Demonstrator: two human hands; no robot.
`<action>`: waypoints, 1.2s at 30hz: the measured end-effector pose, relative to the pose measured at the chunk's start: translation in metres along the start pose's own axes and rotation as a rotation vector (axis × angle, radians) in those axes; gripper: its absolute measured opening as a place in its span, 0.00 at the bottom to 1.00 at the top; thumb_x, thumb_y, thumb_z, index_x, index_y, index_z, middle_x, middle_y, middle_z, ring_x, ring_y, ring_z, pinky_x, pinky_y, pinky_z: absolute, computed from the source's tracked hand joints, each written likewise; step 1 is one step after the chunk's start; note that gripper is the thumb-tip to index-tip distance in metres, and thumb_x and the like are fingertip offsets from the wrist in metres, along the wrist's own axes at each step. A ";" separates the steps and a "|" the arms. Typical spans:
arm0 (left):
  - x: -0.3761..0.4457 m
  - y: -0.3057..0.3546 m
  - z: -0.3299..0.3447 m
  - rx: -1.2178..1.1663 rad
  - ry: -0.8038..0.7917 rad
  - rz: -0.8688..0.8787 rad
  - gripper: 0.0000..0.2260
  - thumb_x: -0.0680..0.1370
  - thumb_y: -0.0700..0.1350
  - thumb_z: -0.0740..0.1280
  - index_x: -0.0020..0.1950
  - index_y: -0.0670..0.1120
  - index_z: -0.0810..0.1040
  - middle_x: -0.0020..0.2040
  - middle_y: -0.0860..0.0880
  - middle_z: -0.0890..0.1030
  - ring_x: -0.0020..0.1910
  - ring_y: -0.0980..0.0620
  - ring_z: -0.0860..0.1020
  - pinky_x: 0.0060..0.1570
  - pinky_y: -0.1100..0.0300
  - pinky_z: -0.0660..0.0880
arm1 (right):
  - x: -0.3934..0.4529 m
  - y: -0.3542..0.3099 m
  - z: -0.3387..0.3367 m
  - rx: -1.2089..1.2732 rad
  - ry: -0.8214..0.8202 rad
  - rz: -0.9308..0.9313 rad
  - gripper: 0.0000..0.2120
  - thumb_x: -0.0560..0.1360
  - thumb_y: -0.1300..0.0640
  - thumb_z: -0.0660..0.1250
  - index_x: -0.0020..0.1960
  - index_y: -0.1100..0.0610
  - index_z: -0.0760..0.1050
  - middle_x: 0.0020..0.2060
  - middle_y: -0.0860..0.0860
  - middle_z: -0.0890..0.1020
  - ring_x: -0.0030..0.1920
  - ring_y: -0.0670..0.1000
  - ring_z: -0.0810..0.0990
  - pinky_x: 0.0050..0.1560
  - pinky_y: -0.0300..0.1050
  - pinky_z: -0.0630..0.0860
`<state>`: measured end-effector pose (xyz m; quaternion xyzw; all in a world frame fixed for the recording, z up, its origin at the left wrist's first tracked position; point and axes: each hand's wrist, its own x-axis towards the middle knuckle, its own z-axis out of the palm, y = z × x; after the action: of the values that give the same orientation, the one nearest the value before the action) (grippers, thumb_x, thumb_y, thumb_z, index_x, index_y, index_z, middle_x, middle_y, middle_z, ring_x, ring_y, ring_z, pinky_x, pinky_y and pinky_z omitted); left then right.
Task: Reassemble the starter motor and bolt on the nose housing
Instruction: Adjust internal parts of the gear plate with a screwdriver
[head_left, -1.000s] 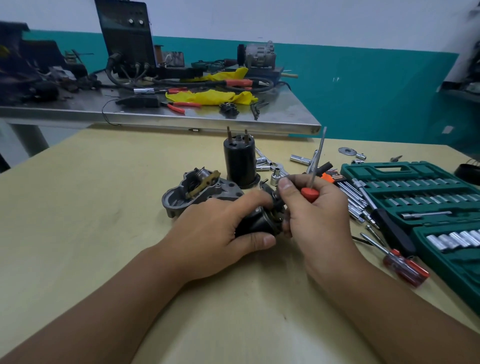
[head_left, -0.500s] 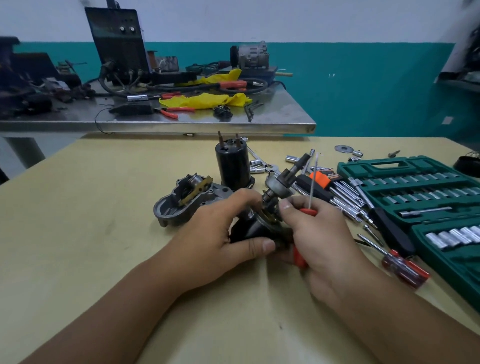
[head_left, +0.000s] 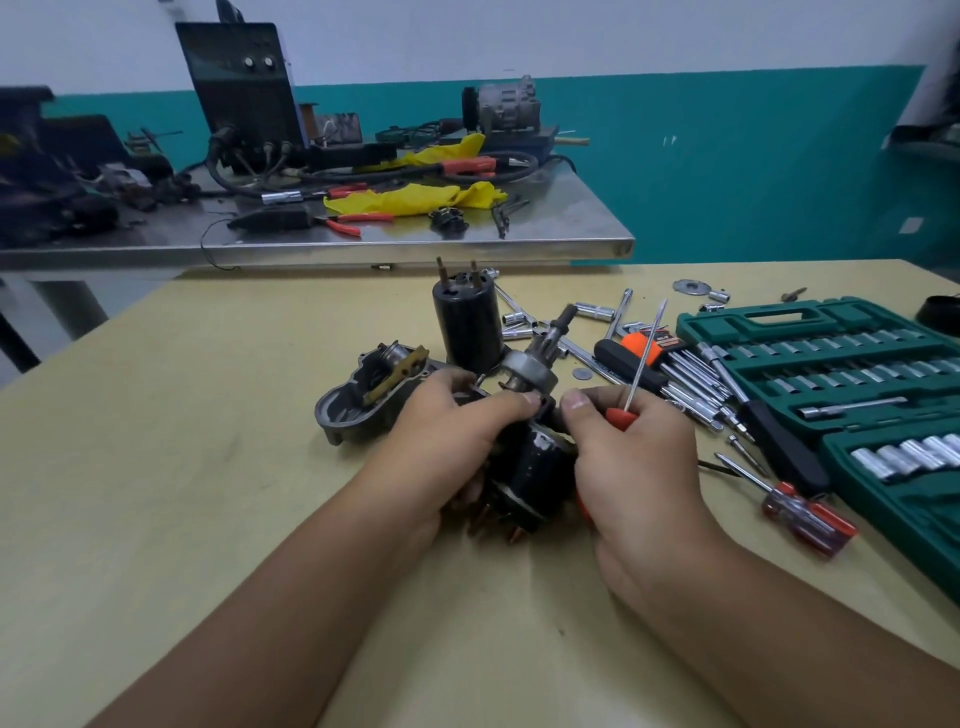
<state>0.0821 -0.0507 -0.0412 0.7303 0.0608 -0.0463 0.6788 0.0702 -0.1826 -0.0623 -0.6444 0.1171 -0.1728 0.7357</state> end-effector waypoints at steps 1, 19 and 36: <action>-0.001 -0.001 0.002 -0.028 -0.008 -0.003 0.19 0.75 0.51 0.75 0.63 0.49 0.78 0.39 0.47 0.84 0.22 0.54 0.73 0.20 0.65 0.65 | 0.001 0.000 -0.001 -0.019 0.014 -0.033 0.09 0.78 0.56 0.73 0.41 0.44 0.81 0.33 0.49 0.84 0.40 0.57 0.85 0.49 0.62 0.84; -0.017 0.002 -0.030 -0.190 -0.269 0.054 0.30 0.62 0.37 0.76 0.65 0.42 0.79 0.54 0.39 0.86 0.48 0.33 0.85 0.46 0.43 0.82 | 0.006 -0.023 -0.014 0.007 -0.448 -0.440 0.06 0.79 0.63 0.67 0.47 0.53 0.78 0.41 0.52 0.88 0.44 0.50 0.88 0.46 0.43 0.83; -0.016 0.011 -0.030 -0.494 -0.323 -0.078 0.24 0.77 0.62 0.68 0.61 0.44 0.85 0.62 0.37 0.83 0.59 0.32 0.83 0.48 0.36 0.83 | 0.026 -0.012 -0.009 0.047 -0.061 -0.103 0.06 0.81 0.58 0.68 0.46 0.51 0.78 0.39 0.52 0.87 0.41 0.50 0.87 0.41 0.46 0.83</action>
<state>0.0672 -0.0223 -0.0253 0.5233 -0.0105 -0.1715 0.8346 0.0887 -0.2024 -0.0508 -0.6372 0.0574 -0.1934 0.7439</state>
